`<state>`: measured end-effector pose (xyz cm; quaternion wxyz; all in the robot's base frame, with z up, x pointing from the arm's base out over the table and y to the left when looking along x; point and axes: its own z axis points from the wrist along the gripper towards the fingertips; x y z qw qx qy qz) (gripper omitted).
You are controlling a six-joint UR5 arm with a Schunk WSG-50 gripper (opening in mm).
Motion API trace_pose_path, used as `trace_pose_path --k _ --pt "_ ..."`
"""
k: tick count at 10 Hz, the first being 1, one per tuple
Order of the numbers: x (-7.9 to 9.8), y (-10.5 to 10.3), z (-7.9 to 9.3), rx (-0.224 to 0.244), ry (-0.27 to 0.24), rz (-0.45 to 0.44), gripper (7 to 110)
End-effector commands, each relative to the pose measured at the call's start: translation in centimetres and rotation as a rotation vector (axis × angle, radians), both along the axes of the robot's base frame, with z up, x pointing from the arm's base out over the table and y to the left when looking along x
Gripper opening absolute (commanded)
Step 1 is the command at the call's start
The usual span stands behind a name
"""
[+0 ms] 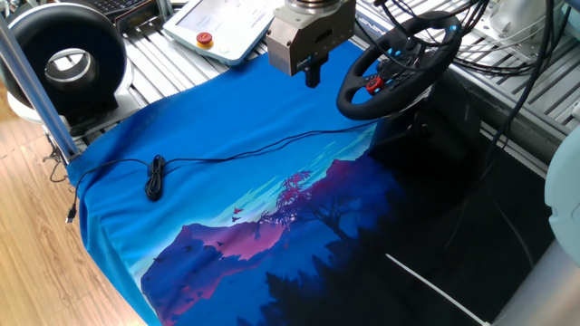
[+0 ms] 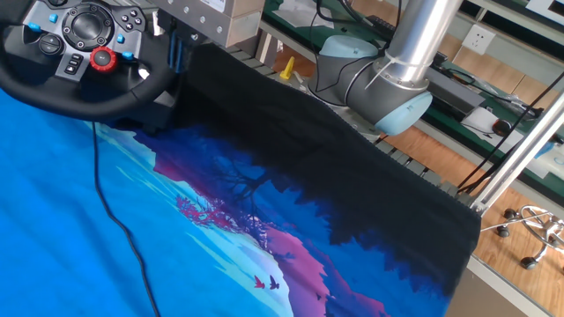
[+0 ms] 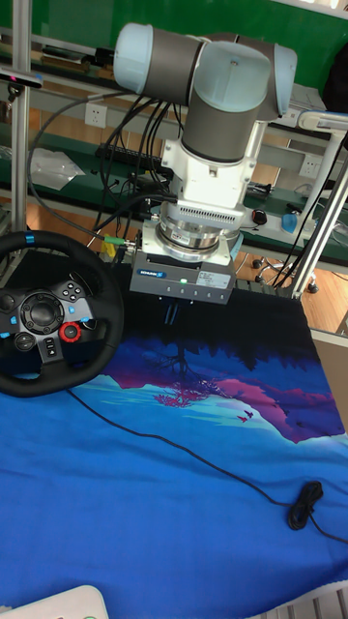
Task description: Rotate the steering wheel 90 degrees clockwise
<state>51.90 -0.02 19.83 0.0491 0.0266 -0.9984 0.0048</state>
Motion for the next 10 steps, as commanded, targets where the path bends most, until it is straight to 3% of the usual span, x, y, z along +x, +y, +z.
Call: trace_pose_path --k 1,4,9,10 --pt "0.1 0.2 0.1 0.01 -0.002 0.0 7" --pt "-0.6 -0.2 0.2 -0.006 0.024 0.008 7" --pt "-0.3 0.1 0.2 0.007 0.012 -0.005 7" --pt "-0.5 1.7 0.3 0.071 0.019 0.009 7"
